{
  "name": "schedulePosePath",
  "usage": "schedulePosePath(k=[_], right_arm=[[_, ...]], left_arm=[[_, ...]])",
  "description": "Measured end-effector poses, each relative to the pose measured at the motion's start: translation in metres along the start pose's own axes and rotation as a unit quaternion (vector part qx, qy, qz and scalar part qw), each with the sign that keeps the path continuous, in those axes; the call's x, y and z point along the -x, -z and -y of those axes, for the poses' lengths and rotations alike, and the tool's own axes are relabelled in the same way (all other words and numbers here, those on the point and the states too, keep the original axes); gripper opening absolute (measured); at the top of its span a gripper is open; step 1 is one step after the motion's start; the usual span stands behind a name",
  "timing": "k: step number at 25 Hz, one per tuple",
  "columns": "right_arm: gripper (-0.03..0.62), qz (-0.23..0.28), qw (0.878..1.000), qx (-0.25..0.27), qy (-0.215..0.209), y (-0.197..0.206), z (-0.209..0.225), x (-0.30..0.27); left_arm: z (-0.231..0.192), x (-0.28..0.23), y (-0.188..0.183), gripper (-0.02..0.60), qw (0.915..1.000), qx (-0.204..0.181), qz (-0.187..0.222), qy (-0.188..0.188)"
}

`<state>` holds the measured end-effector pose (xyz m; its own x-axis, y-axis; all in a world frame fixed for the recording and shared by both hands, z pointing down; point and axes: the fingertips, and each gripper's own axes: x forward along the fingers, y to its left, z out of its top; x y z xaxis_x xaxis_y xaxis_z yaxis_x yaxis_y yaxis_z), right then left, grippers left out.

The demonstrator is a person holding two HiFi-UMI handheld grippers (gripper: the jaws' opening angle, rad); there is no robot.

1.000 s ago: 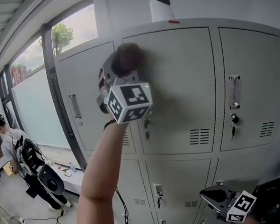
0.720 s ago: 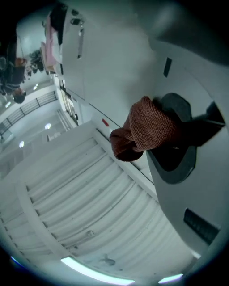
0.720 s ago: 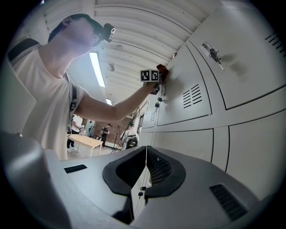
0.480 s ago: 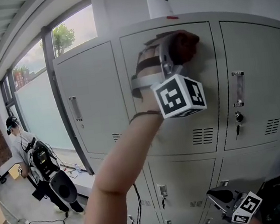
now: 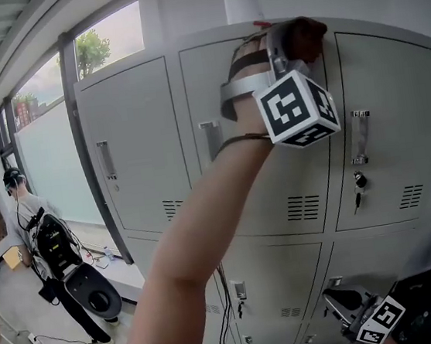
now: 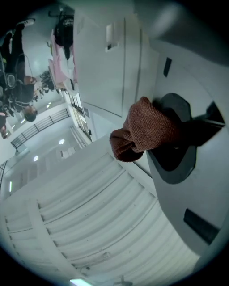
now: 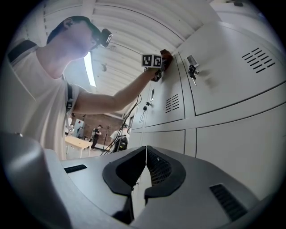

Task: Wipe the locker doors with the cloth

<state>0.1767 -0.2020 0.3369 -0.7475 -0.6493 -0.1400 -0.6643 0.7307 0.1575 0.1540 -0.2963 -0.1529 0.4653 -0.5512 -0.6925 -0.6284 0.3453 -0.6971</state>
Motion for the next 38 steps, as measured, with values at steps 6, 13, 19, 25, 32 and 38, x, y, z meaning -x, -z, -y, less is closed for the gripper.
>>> schedulePosePath(k=[6,13,19,25,32,38], right_arm=[[0.017,-0.005,1.0,0.004,-0.025,0.002,-0.009,-0.011],[0.017,0.002,0.999,-0.003,-0.053,0.002,-0.019,-0.03],[0.017,0.01,0.997,0.013,-0.076,0.001,-0.029,-0.052],[0.018,0.011,0.996,-0.005,-0.087,0.008,-0.045,-0.059],[0.018,-0.028,0.993,-0.012,-0.113,0.05,-0.054,-0.052],[0.018,-0.039,0.992,-0.072,-0.092,0.086,-0.046,-0.014]], left_arm=[[-0.093,0.045,0.12,0.072,0.9879,0.093,-0.07,-0.102],[-0.119,0.084,0.178,0.072,0.9783,0.149,-0.108,-0.096],[-0.052,0.158,0.17,0.072,0.9748,0.177,-0.128,0.045],[0.05,0.282,0.184,0.072,0.8917,0.4,-0.145,0.155],[0.162,0.425,0.202,0.072,0.8247,0.491,-0.218,0.175],[0.266,0.526,0.19,0.072,0.7482,0.556,-0.271,0.239]])
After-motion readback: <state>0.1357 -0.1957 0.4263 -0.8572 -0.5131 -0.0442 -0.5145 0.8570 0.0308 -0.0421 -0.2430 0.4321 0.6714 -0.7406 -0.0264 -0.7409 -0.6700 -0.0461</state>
